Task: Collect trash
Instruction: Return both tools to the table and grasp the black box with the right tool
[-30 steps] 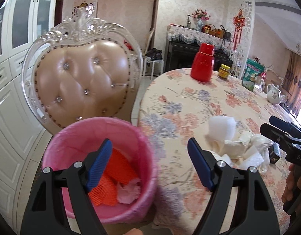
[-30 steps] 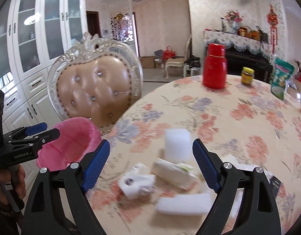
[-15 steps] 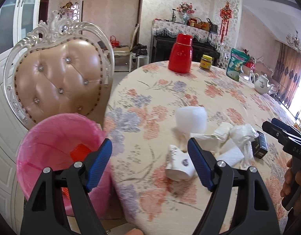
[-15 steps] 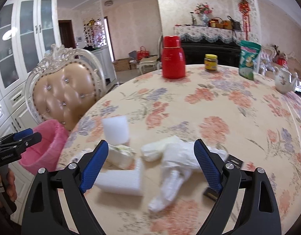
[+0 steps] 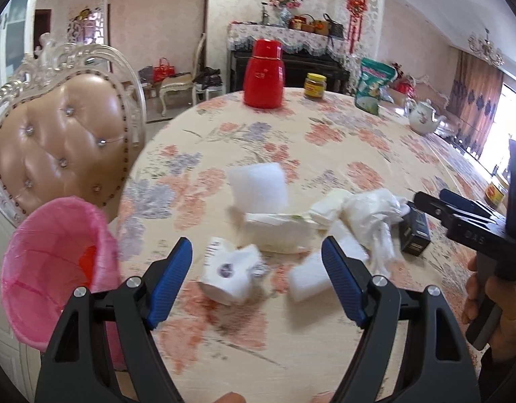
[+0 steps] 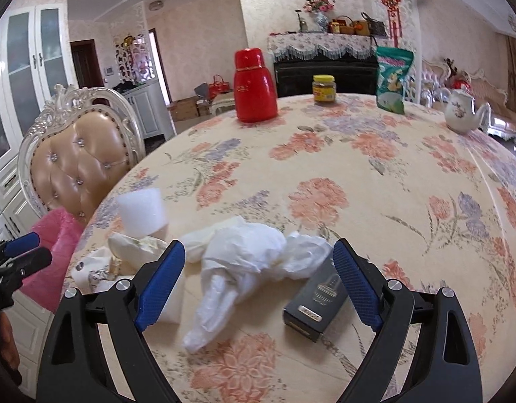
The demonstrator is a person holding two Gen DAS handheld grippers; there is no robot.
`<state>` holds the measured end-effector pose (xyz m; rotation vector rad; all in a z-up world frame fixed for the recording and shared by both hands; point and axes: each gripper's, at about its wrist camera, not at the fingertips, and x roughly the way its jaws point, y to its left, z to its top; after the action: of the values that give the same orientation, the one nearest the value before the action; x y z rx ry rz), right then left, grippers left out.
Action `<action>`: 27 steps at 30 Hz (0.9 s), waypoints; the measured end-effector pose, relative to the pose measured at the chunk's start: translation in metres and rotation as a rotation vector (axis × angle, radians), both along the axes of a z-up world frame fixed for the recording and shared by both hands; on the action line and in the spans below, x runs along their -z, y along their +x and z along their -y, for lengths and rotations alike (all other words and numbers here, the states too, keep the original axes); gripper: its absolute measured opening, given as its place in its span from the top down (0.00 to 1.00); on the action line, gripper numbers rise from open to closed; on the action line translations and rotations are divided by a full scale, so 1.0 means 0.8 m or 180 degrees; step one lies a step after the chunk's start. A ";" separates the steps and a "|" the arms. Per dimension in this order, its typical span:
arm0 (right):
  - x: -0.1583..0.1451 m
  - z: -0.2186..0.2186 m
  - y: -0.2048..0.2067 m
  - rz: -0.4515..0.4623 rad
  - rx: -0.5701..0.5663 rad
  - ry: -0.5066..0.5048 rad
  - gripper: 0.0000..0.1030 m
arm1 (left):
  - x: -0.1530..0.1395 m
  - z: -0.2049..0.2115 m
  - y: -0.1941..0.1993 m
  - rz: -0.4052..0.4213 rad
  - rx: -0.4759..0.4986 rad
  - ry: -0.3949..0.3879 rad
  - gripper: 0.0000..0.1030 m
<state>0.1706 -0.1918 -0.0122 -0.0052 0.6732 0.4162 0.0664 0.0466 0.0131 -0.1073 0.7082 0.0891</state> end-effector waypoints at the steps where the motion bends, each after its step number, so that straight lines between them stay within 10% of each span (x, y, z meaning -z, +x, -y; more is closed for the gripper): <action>1: 0.003 0.003 0.002 -0.0018 0.0036 -0.0017 0.18 | 0.002 0.005 0.002 -0.0010 0.0022 -0.0008 0.23; 16: 0.046 0.024 0.027 -0.0420 0.0289 -0.0244 0.21 | 0.028 0.045 0.020 -0.0112 0.0237 -0.0164 0.17; 27: 0.064 0.027 0.037 -0.0616 0.0334 -0.0304 0.45 | 0.042 0.050 0.026 -0.0201 0.0261 -0.0251 0.12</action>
<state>0.2003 -0.2136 -0.0634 -0.0203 0.8798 0.2853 0.0870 0.0065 -0.0202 -0.1514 0.7785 -0.0141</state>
